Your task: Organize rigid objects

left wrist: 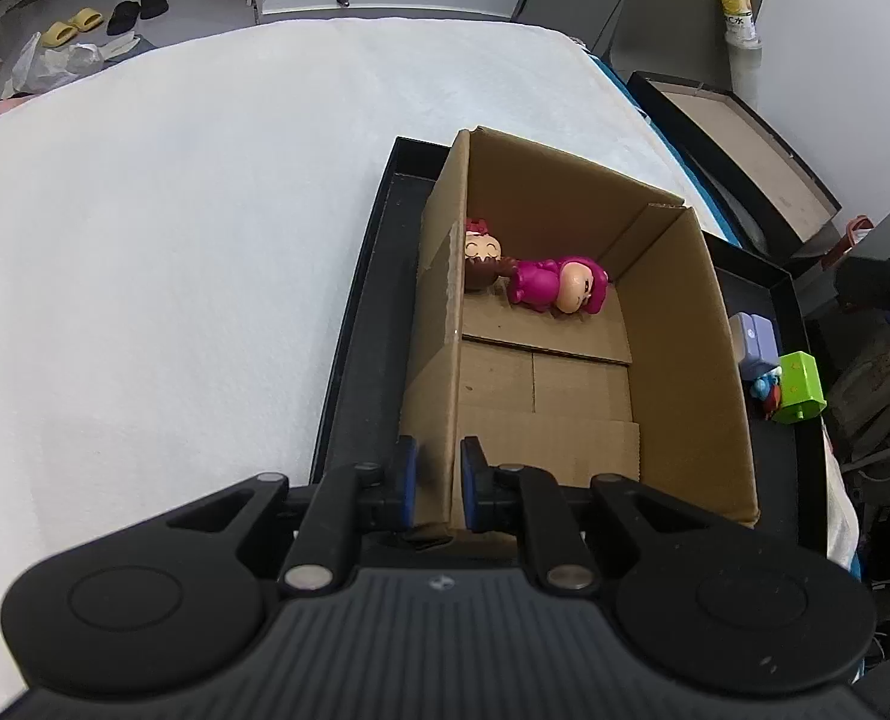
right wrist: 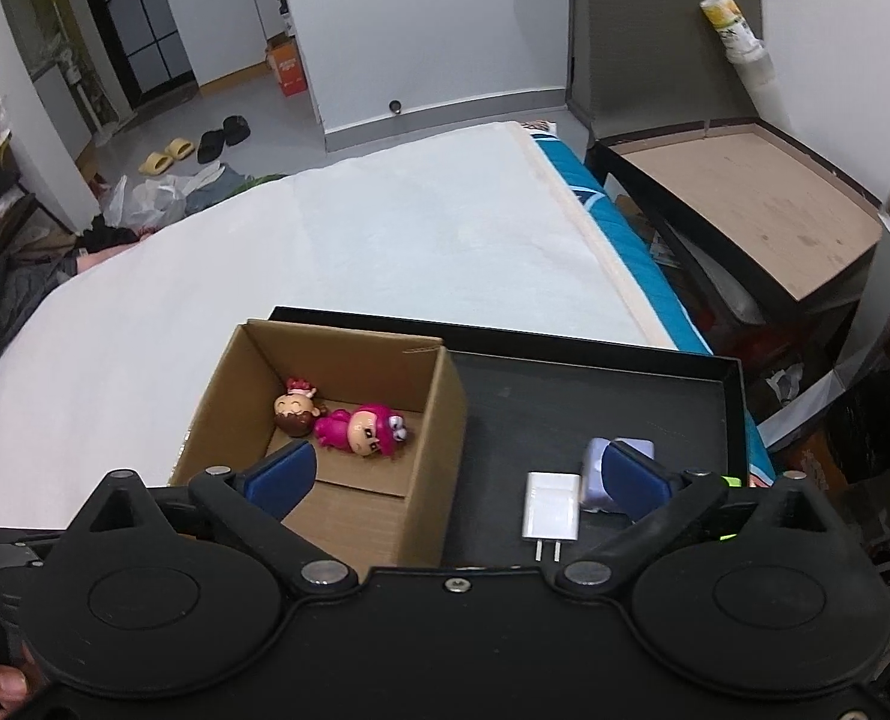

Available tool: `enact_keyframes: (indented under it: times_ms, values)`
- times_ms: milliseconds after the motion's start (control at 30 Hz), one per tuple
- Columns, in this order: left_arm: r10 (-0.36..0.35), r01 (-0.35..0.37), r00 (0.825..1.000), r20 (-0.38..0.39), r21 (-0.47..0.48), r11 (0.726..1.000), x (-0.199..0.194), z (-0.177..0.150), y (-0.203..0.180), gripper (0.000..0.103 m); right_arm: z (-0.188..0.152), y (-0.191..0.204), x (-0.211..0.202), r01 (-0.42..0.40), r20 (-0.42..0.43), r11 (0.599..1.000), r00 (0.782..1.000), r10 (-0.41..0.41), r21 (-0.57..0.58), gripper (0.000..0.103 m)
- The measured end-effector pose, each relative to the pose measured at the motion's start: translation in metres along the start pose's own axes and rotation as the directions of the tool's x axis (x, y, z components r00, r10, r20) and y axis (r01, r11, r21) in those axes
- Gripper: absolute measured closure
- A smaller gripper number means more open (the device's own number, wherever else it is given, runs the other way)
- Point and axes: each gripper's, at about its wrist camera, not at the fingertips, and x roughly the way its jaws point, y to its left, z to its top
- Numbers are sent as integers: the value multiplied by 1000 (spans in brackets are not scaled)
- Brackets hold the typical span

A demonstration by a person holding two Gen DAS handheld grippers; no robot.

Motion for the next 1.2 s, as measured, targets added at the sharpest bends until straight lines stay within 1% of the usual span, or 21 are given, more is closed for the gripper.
enact_keyframes:
  times_ms: [500, 833, 1067, 1133, 1200]
  values:
    - [57, -57, 998, 4, 21, 998, 5, -1, -11, 90, -21, -56, 3, -19, 1, 997, 1000, 19, 81, 0]
    - [74, -74, 997, -7, 16, 997, 11, 0, -11, 91, -47, -90, 21, 11, -23, 993, 1000, -8, 117, 0]
    - [90, -90, 996, -9, 19, 996, 14, 1, -14, 91, -69, -108, 31, 8, -13, 992, 1000, -6, 124, 1]
    - [95, -95, 995, -10, 24, 995, 14, 2, -14, 91, -75, -113, 36, 9, -22, 992, 1000, -7, 123, 2]
    - [97, -96, 995, -8, 23, 995, 15, 3, -14, 91, -76, -117, 41, 11, -36, 992, 999, -7, 129, 6]
